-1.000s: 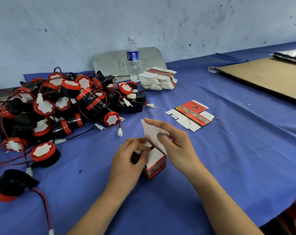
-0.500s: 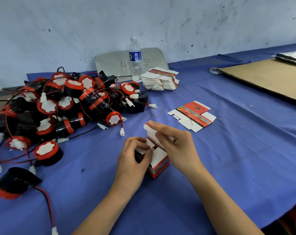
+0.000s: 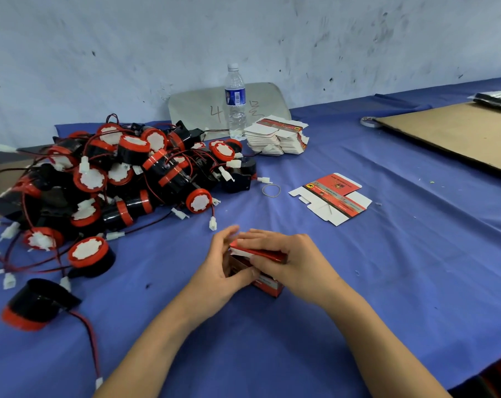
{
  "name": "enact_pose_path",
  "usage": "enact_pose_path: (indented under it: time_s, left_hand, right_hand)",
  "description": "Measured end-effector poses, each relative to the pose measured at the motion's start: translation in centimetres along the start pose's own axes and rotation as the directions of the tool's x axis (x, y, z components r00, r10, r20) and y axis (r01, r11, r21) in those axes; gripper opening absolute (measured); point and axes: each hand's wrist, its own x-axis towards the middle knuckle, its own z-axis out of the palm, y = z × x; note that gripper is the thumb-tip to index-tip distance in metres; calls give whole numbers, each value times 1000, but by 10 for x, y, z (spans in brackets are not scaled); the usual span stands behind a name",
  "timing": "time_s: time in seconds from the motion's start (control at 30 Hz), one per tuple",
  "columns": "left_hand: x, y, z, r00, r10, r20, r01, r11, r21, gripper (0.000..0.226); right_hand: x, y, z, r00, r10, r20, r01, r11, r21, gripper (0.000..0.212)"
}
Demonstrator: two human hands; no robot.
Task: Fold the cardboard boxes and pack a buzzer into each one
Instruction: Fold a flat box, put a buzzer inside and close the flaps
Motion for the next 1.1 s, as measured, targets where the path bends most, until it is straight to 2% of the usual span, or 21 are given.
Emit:
enact_pose_path:
  time_s: [0.07,0.13,0.33,0.57,0.63,0.7,0.83,0.97,1.1]
  left_hand:
    - [2,0,-6,998,-25,65,26,999,-23,85]
    - [3,-1,-7,997,-26,68,27,999,-19,88]
    - [3,-2,-7,998,-13,68,16,999,-48,67]
    - [5,-3,-9,999,6,38,-6,1000,-11,50]
    - [6,-4,-9,999,-8,31,10,999,-41,48]
    - [7,-5,-9,999,-41,17,43,988,-150,45]
    - [9,-3,-6,996,-81,-36,69,963,-260,39]
    - [9,0,-3,991,-98,-93,75,971,-227,46]
    - [6,6,2,989,-52,-135,38,994,-102,49]
  right_hand:
    - [0,2,-2,999,0,39,2,999,-46,35]
    - [0,3,-2,998,-6,63,9,999,-46,34]
    - [0,4,-3,996,-34,87,39,998,-59,33]
    - [0,5,2,995,-99,20,101,982,-159,33]
    - [1,5,2,996,-67,51,76,977,-197,32]
    - [2,5,0,995,7,104,21,965,-260,34]
    - [2,5,-9,961,123,247,-24,929,-368,49]
    - [-2,6,-12,934,181,310,-24,893,-449,60]
    - [-5,9,-12,909,220,355,-22,874,-485,71]
